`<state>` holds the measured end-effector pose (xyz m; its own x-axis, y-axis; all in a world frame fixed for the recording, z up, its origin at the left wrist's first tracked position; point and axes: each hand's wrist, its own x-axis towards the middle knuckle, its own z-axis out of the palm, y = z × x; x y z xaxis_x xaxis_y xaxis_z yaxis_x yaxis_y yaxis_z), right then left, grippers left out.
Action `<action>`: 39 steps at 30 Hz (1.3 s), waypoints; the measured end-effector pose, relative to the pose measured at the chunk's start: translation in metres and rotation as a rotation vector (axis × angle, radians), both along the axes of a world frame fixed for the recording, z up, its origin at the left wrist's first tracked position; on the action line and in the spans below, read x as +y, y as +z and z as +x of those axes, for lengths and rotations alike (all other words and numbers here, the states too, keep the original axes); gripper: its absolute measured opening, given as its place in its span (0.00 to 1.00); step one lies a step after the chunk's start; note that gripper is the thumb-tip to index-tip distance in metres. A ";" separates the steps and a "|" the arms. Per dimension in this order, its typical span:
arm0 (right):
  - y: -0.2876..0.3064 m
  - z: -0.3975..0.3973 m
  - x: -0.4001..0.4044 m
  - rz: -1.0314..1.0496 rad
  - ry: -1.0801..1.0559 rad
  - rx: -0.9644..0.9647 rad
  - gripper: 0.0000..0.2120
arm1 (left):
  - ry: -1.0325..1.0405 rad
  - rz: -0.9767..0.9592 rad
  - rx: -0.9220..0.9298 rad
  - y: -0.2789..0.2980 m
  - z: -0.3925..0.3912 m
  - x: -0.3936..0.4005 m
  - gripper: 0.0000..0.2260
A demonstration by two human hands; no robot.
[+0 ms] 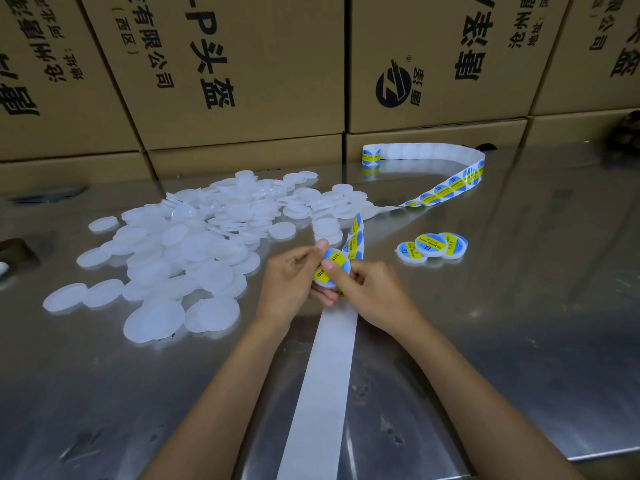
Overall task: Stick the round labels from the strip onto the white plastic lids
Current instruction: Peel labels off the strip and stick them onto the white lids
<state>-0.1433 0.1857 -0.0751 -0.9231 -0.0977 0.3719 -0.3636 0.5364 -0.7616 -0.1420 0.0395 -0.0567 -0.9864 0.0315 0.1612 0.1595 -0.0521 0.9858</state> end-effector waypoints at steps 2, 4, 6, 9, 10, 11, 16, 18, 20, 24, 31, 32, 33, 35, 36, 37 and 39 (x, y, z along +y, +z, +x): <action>0.001 -0.002 -0.002 -0.134 0.162 -0.117 0.29 | 0.055 -0.037 0.009 -0.001 -0.002 0.002 0.18; 0.003 -0.001 -0.002 -0.174 0.227 -0.224 0.28 | 0.103 -0.063 0.012 -0.003 -0.004 0.005 0.20; 0.008 -0.002 0.002 -0.249 0.133 -0.278 0.25 | 0.138 -0.037 -0.021 -0.005 -0.007 0.005 0.21; 0.012 -0.011 0.018 -0.602 -0.120 -0.408 0.23 | 0.152 0.004 -0.089 -0.008 -0.012 -0.003 0.19; 0.013 -0.015 0.025 -0.749 -0.171 -0.454 0.22 | 0.161 0.000 -0.097 -0.009 -0.014 -0.006 0.18; 0.013 -0.018 0.033 -0.881 -0.197 -0.495 0.22 | 0.174 -0.016 -0.098 -0.010 -0.016 -0.007 0.17; 0.013 -0.025 0.060 -1.489 -0.172 -0.597 0.16 | 0.210 -0.146 -0.059 -0.019 -0.021 -0.008 0.16; 0.013 -0.026 0.065 -1.625 -0.172 -0.603 0.15 | 0.215 -0.192 -0.039 -0.022 -0.022 -0.007 0.15; 0.012 -0.026 0.066 -1.655 -0.172 -0.595 0.15 | 0.227 -0.217 -0.035 -0.025 -0.025 -0.007 0.14; 0.013 -0.025 0.059 -1.475 -0.146 -0.595 0.15 | 0.264 -0.227 -0.069 -0.031 -0.030 -0.009 0.12; 0.002 -0.029 0.029 -0.665 -0.311 -0.244 0.09 | 0.494 -0.777 0.174 -0.019 -0.064 -0.019 0.13; -0.001 -0.030 0.025 -0.505 -0.338 -0.164 0.08 | 0.505 -0.881 0.211 -0.016 -0.074 -0.021 0.14; -0.004 -0.031 0.021 -0.391 -0.348 -0.114 0.07 | 0.505 -0.976 0.229 -0.013 -0.083 -0.024 0.15; -0.008 -0.033 0.019 -0.308 -0.353 -0.079 0.06 | 0.472 -1.190 0.222 -0.009 -0.102 -0.029 0.18; -0.009 -0.035 0.019 -0.297 -0.357 -0.076 0.06 | 0.437 -1.314 0.209 -0.009 -0.110 -0.032 0.19; -0.009 -0.037 0.019 -0.286 -0.362 -0.078 0.06 | 0.393 -1.435 0.195 -0.009 -0.117 -0.035 0.20; -0.010 -0.041 0.019 -0.277 -0.370 -0.084 0.06 | 0.306 -1.622 0.157 -0.011 -0.126 -0.042 0.21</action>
